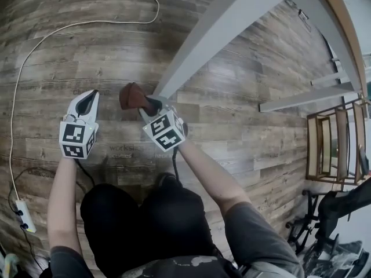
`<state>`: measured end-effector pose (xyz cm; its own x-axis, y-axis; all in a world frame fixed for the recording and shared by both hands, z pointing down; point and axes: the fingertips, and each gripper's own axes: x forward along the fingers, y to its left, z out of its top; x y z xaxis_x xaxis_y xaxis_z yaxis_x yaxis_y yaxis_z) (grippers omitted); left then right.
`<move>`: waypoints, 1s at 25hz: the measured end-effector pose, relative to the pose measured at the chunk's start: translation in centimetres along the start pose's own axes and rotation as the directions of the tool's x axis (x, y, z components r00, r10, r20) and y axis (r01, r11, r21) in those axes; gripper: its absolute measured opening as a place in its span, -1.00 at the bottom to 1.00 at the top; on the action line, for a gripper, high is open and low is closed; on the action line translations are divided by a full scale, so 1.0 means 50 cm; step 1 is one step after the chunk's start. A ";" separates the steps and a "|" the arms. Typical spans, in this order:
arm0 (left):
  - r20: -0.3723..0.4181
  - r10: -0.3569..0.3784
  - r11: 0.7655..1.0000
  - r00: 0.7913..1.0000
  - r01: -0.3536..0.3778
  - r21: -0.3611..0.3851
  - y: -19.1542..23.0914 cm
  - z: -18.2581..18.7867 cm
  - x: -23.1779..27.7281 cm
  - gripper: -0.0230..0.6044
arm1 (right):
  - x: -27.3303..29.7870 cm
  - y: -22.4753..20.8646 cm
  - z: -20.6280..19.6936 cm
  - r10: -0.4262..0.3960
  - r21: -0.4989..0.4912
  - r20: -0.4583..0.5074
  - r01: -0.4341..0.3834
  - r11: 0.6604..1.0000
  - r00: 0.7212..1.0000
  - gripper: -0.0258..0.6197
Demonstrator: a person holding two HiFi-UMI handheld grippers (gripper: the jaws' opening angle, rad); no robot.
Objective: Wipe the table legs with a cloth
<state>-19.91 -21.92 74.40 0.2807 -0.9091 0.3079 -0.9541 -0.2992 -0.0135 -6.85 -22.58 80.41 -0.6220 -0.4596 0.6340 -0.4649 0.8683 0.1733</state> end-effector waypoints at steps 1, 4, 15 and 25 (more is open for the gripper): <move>0.001 0.006 1.000 1.000 -0.006 0.003 0.002 0.018 -0.007 -0.87 | -0.010 -0.003 0.020 0.004 -0.002 0.010 -0.004 1.000 1.000 -0.64; -0.002 0.033 0.999 0.999 -0.033 0.002 0.010 0.078 -0.038 -0.87 | -0.048 -0.002 0.086 0.041 -0.007 0.033 -0.041 0.999 0.999 -0.64; -0.019 0.213 0.972 0.977 -0.213 -0.095 0.005 0.314 -0.200 -0.87 | -0.255 0.038 0.338 0.169 -0.029 0.062 -0.168 0.985 0.984 -0.64; -0.060 0.323 0.902 0.945 -0.326 -0.284 0.005 0.603 -0.457 -0.87 | -0.513 0.061 0.621 0.208 0.009 0.074 -0.209 0.978 0.975 -0.64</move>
<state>-23.39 -9.96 38.66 -0.0490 -0.9377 0.3440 -0.9815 0.1089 0.1572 -11.90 -13.93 41.29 -0.7498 -0.2812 0.5990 -0.3299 0.9435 0.0299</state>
